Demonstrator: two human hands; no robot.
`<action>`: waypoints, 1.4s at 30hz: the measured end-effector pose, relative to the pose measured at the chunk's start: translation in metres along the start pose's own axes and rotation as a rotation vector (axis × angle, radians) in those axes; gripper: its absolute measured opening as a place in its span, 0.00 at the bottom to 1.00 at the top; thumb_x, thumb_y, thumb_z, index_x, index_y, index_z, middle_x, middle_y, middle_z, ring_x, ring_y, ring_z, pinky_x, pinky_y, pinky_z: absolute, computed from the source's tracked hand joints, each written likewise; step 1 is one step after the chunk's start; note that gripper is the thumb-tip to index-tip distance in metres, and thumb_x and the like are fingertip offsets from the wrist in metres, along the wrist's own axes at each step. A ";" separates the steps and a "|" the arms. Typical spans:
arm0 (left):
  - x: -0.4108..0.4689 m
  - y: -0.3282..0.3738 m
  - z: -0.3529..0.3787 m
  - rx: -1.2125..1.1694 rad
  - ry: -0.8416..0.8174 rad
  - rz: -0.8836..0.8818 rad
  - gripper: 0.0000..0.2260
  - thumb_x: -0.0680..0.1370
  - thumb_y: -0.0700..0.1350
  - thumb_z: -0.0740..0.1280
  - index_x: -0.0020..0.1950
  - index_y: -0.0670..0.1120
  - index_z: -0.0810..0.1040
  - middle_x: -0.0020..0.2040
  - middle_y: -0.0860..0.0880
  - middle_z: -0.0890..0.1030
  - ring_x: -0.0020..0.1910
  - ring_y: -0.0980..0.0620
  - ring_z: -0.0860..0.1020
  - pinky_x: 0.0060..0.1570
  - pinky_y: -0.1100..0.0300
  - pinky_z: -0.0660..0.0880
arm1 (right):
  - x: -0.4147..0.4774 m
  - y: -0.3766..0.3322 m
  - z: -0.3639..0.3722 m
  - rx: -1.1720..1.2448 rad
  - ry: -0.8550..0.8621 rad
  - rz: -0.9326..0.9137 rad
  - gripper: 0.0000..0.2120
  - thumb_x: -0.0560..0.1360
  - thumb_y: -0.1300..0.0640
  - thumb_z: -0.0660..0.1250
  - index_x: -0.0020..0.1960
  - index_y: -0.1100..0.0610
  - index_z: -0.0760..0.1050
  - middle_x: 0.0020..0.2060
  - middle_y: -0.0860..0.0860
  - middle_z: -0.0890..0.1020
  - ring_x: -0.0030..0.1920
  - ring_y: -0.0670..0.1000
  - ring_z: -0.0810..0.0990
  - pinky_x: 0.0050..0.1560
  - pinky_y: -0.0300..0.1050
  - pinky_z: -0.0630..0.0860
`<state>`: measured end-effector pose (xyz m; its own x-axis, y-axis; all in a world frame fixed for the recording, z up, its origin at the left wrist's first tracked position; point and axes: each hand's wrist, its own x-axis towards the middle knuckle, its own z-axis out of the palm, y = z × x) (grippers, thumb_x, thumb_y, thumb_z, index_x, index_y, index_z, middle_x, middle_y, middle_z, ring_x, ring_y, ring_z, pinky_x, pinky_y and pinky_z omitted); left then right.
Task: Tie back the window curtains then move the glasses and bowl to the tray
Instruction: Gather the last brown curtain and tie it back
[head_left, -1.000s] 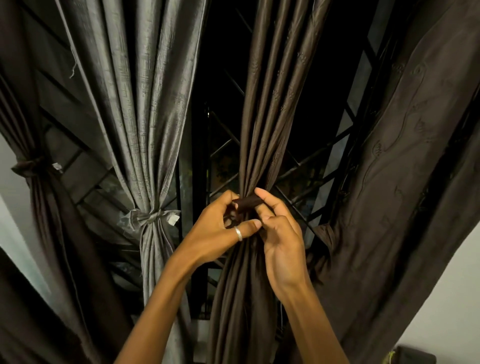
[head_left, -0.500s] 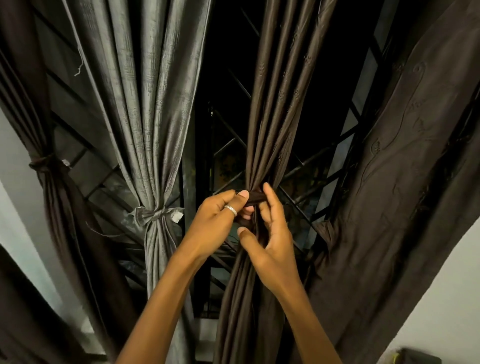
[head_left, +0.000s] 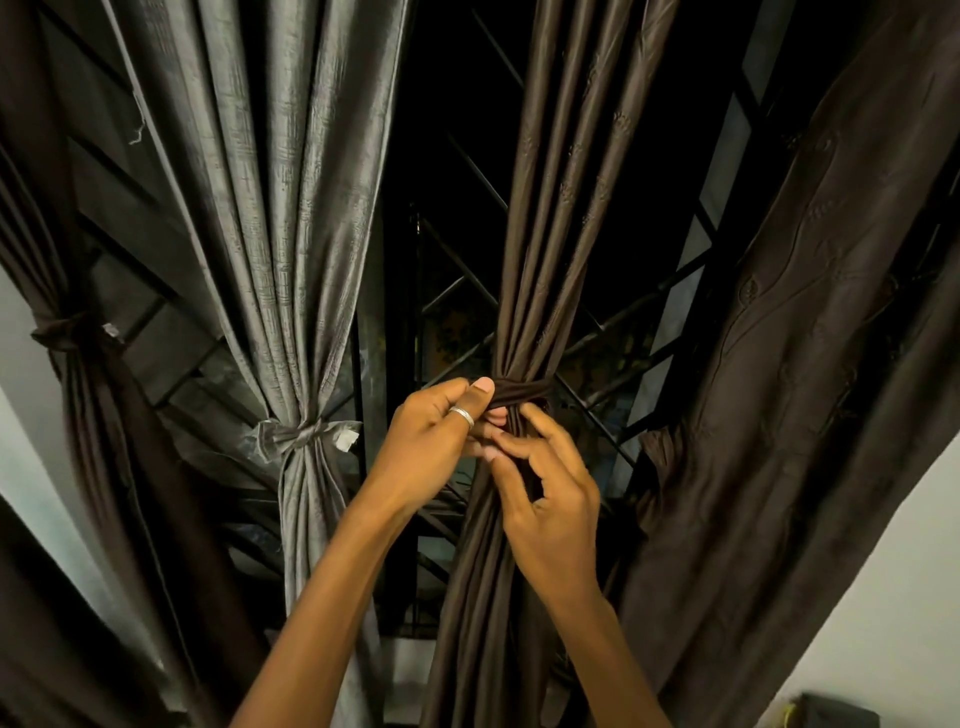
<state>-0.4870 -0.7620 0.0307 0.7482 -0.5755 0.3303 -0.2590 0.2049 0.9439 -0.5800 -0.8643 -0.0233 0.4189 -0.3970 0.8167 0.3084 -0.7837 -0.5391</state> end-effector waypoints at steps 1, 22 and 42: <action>0.000 -0.001 0.000 0.018 -0.001 0.020 0.13 0.84 0.51 0.62 0.48 0.51 0.86 0.46 0.48 0.86 0.45 0.49 0.85 0.45 0.57 0.81 | 0.001 0.000 -0.001 0.007 -0.003 0.003 0.09 0.76 0.62 0.74 0.55 0.56 0.84 0.66 0.50 0.77 0.68 0.39 0.75 0.66 0.30 0.69; 0.007 -0.002 0.005 0.807 0.029 0.430 0.14 0.83 0.61 0.54 0.40 0.58 0.66 0.36 0.54 0.72 0.46 0.55 0.70 0.44 0.58 0.72 | 0.012 0.001 -0.006 -0.228 -0.283 -0.105 0.09 0.79 0.63 0.65 0.57 0.59 0.81 0.66 0.52 0.74 0.63 0.50 0.78 0.63 0.44 0.76; 0.021 -0.004 -0.020 0.447 -0.182 0.323 0.07 0.77 0.47 0.66 0.49 0.54 0.84 0.43 0.47 0.83 0.41 0.43 0.79 0.40 0.53 0.75 | 0.079 -0.008 -0.029 -0.147 -0.157 -0.125 0.07 0.82 0.53 0.66 0.58 0.53 0.81 0.46 0.43 0.84 0.40 0.37 0.80 0.40 0.46 0.81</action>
<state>-0.4575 -0.7588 0.0337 0.4813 -0.6742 0.5602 -0.7192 0.0617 0.6921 -0.5744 -0.9032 0.0514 0.5161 -0.2221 0.8272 0.2435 -0.8879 -0.3903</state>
